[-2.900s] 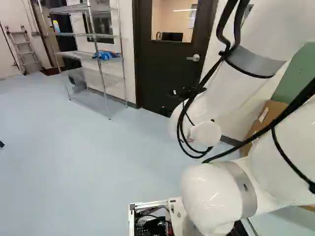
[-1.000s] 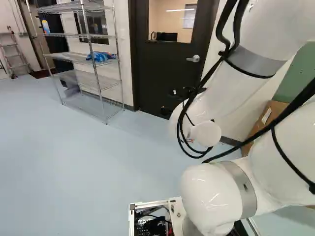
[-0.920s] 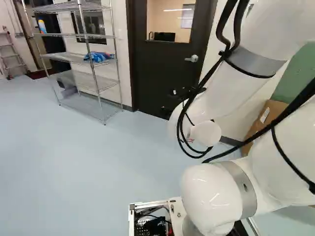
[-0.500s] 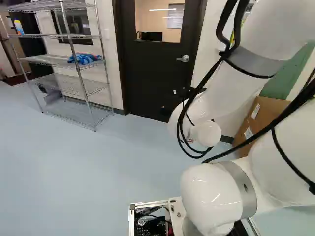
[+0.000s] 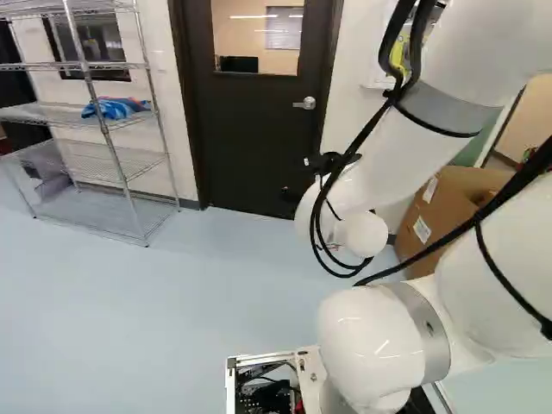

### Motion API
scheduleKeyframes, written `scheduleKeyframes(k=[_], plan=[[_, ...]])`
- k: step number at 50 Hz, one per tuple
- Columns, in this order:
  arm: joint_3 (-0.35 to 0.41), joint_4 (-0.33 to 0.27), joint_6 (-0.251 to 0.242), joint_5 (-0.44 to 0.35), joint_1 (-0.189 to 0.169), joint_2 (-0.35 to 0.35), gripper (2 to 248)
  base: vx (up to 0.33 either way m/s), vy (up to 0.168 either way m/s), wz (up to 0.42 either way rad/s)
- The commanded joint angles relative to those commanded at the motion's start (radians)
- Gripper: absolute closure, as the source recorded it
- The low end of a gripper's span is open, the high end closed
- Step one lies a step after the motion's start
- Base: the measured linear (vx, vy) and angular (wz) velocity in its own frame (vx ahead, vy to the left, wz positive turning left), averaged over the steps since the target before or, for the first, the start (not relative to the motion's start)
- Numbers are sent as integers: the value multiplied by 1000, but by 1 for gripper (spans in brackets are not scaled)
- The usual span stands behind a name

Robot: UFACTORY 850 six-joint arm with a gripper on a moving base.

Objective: Open the door and move inside

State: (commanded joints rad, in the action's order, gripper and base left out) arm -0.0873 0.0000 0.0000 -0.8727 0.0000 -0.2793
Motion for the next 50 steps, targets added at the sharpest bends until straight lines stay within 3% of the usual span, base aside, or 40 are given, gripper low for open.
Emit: scheduleKeyframes(k=[50], plan=[[0,0,0,0,0,0,3,73,93,-241]])
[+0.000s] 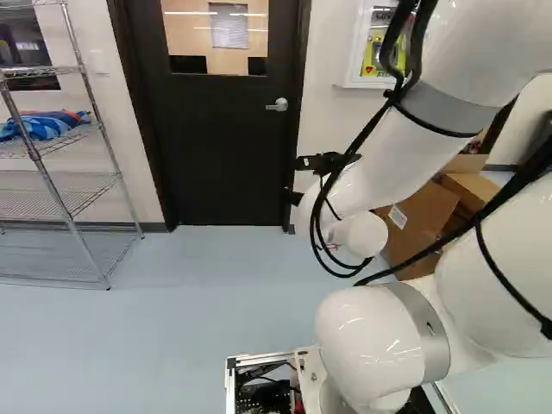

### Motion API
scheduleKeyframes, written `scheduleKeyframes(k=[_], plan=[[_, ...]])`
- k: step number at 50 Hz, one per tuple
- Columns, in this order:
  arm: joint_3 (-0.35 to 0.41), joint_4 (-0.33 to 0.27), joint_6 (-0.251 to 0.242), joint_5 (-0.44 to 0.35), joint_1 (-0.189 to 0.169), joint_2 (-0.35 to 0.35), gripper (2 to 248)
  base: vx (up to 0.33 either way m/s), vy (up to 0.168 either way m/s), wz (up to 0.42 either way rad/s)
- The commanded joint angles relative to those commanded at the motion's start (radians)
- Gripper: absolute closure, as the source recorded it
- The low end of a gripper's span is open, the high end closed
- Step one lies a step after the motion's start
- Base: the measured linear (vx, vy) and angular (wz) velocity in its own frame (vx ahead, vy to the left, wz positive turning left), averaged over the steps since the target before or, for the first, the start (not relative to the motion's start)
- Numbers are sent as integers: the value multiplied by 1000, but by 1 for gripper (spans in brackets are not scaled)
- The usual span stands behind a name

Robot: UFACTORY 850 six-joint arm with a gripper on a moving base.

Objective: Open the door and move inside

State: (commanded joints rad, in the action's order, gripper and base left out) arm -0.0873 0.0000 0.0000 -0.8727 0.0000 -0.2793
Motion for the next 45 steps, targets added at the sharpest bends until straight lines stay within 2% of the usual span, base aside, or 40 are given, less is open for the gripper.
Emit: scheduleKeyframes(k=[45], plan=[[0,0,0,0,0,0,3,76,137,-50]])
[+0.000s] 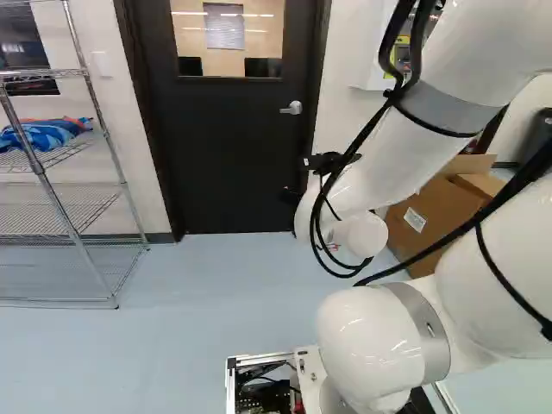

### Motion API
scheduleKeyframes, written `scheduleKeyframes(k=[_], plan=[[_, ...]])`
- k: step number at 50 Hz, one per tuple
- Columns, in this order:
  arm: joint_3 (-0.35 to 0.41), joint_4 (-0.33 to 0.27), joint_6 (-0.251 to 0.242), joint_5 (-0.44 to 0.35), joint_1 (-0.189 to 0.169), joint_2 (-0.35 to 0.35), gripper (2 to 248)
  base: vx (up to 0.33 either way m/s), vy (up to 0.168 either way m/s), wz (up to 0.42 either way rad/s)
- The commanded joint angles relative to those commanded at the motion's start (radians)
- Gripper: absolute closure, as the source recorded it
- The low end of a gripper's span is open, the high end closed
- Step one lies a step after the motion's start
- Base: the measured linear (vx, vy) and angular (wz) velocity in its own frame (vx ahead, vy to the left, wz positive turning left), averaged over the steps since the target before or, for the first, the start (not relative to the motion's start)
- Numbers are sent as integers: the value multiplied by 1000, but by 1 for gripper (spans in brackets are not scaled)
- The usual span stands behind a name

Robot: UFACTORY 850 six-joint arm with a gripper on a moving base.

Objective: Open the door and move inside

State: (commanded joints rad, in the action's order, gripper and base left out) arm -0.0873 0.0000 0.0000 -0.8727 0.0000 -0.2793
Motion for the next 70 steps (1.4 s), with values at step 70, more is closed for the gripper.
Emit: scheduleKeyframes(k=[70], plan=[[0,0,0,0,0,0,3,121,86,-224]])
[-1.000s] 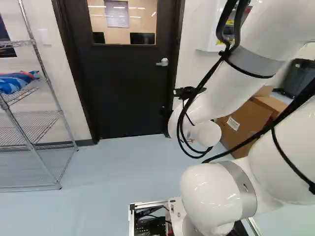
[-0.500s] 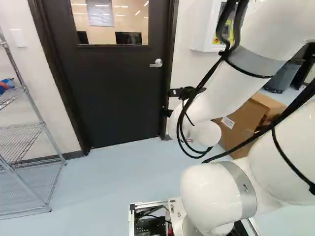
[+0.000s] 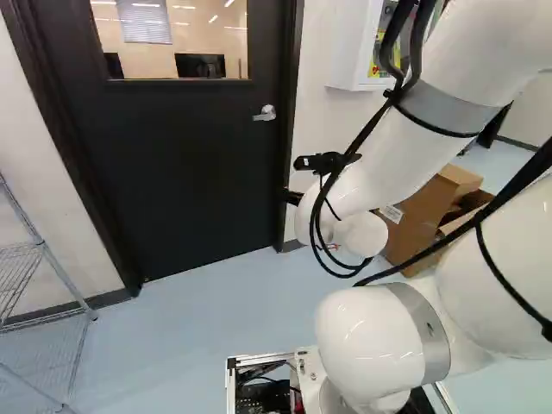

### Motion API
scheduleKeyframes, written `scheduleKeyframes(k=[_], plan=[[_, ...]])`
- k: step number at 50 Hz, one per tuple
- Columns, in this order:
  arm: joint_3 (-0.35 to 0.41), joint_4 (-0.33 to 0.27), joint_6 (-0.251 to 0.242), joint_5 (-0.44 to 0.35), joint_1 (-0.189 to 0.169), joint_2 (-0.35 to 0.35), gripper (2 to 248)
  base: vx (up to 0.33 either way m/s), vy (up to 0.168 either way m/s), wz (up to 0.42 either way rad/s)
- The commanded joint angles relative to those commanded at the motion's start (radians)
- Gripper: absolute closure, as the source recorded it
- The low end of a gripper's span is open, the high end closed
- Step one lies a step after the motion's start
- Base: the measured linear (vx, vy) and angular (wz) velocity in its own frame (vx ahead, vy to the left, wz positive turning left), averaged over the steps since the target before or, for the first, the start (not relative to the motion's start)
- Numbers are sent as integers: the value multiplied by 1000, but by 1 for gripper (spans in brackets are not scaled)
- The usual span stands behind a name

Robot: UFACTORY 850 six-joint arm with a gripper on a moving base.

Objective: Open the door and move inside

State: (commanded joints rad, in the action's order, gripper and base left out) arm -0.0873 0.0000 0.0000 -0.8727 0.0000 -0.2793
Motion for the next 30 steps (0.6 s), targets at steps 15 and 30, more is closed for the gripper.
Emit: scheduleKeyframes(k=[15,30], plan=[[0,0,0,0,0,0,3,112,126,-128],[0,0,0,0,0,0,3,106,144,-28]])
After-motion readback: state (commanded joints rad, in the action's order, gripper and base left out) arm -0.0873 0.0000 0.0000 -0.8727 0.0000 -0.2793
